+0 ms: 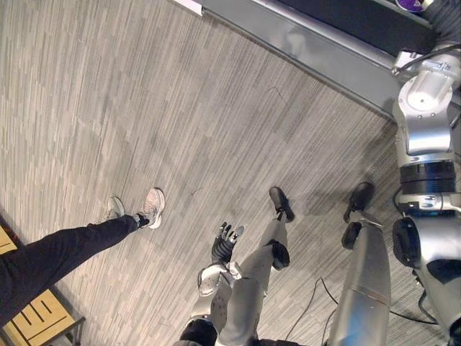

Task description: Put the gum and the chips on the shelf.

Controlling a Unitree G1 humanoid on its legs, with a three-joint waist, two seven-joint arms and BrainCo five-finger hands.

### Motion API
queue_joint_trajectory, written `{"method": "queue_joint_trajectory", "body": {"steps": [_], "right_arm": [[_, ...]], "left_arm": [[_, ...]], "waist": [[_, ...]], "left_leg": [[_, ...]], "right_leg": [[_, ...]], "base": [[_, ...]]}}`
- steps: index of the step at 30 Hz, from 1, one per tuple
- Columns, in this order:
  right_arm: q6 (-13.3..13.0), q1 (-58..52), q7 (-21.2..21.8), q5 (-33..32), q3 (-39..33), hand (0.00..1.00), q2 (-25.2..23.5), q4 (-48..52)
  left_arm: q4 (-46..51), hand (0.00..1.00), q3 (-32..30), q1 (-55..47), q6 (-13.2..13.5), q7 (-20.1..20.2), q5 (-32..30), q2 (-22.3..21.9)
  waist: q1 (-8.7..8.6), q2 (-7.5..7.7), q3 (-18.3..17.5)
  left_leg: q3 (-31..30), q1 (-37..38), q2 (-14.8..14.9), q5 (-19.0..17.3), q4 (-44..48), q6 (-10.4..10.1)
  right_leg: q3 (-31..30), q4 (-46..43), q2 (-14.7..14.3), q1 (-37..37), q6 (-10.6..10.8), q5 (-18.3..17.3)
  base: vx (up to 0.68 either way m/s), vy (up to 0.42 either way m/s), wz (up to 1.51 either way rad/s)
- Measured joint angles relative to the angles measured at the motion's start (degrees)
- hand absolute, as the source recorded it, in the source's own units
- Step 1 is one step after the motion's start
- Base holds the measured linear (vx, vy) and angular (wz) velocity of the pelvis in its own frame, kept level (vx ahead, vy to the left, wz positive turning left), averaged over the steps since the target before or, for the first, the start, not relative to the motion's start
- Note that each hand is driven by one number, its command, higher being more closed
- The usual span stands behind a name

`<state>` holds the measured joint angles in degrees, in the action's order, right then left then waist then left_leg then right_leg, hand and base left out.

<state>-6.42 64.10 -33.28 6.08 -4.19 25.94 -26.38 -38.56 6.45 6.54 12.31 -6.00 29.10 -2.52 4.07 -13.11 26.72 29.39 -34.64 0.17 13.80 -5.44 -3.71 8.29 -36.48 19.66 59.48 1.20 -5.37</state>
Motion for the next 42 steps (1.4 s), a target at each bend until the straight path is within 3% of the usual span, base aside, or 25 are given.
{"method": "queue_joint_trajectory", "body": {"steps": [28,32,42], "right_arm": [[-1.59,-3.32,0.12,-0.53,0.01,0.00,-0.15,-1.79],[-1.66,-4.75,0.18,-0.53,0.08,0.00,-1.15,-2.65],[-1.70,-7.52,1.41,-2.55,0.16,0.00,-1.95,-3.72]], "left_arm": [[-0.07,0.00,-0.06,0.00,0.02,-0.02,0.00,0.00],[-0.04,0.00,-0.05,0.00,0.00,0.03,-0.01,0.00],[-0.08,0.00,-0.23,0.00,-0.12,0.15,-0.11,0.00]], "waist": [[-0.22,0.04,-0.02],[-0.45,0.71,-0.44],[-0.98,0.73,-0.43]], "left_leg": [[0.38,2.55,0.72,-0.45,0.01,-0.55],[1.39,3.41,1.34,-1.04,0.02,-0.28],[3.16,6.93,2.86,-2.07,0.06,0.44]], "right_leg": [[-0.05,0.94,-1.04,-2.74,0.02,0.01],[-0.51,2.64,-2.28,-3.83,0.67,0.49],[-1.21,5.51,-4.84,-7.70,0.40,1.56]], "base": [[-0.02,-0.031,-0.03],[0.00,-0.026,-0.18],[0.03,-0.035,-0.17]]}}
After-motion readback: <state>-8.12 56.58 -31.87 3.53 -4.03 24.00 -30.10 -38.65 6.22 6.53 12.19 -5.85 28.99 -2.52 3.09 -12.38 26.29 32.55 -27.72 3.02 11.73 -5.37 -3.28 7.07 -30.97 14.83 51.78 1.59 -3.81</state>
